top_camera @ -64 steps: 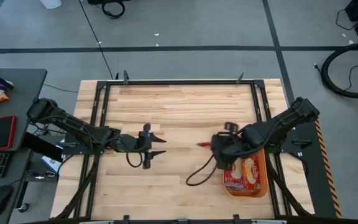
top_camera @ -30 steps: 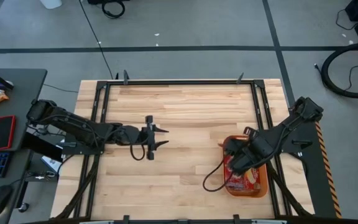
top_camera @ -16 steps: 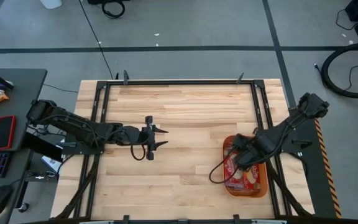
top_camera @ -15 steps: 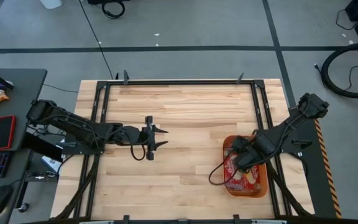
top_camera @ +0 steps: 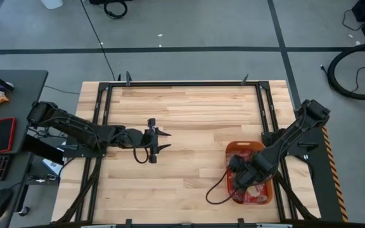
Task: Sort popcorn bags into baskets
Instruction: Put the red popcorn bag into the orange bin, then return to Home Position
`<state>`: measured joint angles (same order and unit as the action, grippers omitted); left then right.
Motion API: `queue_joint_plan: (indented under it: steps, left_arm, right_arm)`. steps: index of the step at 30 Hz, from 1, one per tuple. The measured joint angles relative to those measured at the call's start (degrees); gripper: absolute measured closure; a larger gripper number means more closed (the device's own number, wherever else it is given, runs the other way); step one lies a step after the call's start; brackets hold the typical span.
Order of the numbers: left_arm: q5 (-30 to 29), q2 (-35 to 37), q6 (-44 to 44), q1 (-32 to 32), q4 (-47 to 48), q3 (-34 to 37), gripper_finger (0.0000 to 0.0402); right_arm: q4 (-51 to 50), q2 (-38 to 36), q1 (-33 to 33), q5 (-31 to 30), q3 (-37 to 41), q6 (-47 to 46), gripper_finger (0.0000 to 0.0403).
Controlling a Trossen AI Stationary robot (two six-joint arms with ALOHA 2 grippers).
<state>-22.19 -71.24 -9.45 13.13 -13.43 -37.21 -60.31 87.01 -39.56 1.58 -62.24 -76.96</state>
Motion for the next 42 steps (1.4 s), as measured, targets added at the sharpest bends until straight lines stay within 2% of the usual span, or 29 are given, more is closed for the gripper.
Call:
queue_joint_plan:
  steps: [4,12,16,19,23,25,29,32,35,42]
  left_arm:
    - [0.0,0.0,0.0,0.0,0.1,0.0,0.0212]
    - [0.0,0.0,-0.1,0.0,1.5,0.0,0.0212]
    - [0.0,0.9,-0.2,0.0,3.2,0.0,0.0212]
    - [0.0,2.7,-0.2,0.0,3.5,0.0,0.0212]
    - [0.0,5.1,0.2,0.0,5.0,0.0,0.0212]
    - [0.5,6.4,0.9,0.0,6.1,0.1,0.0212]
    - [6.3,9.7,1.5,-0.6,4.8,2.6,0.0217]
    - [9.3,12.5,3.3,-2.4,1.8,5.3,0.0228]
    - [9.8,15.1,5.0,-3.9,0.5,8.1,0.0237]
    - [10.1,20.6,8.9,-6.1,-6.7,15.4,0.0253]
  right_arm:
    - [5.0,1.7,-0.5,0.0,0.0,-2.9,0.024]
    - [5.4,3.6,-0.5,0.1,-0.2,-4.5,0.0168]
    - [1.6,2.1,0.3,3.2,-1.3,-4.5,0.0148]
    - [-2.8,0.5,0.3,2.1,-4.7,-5.6,0.0145]
    - [-9.6,-0.4,0.0,-5.1,-9.2,-5.5,0.0148]
    - [-9.8,-1.0,-0.7,-11.1,-10.2,-2.9,0.0148]
    - [-9.9,-1.3,-2.2,-24.9,-10.2,4.3,0.0152]
    - [-8.0,-3.6,-2.3,-27.7,-8.9,6.0,0.0166]
    - [-2.4,-7.4,-2.2,-30.3,-5.7,8.4,0.0186]
    - [15.1,-19.1,0.8,-32.6,8.3,16.4,0.0223]
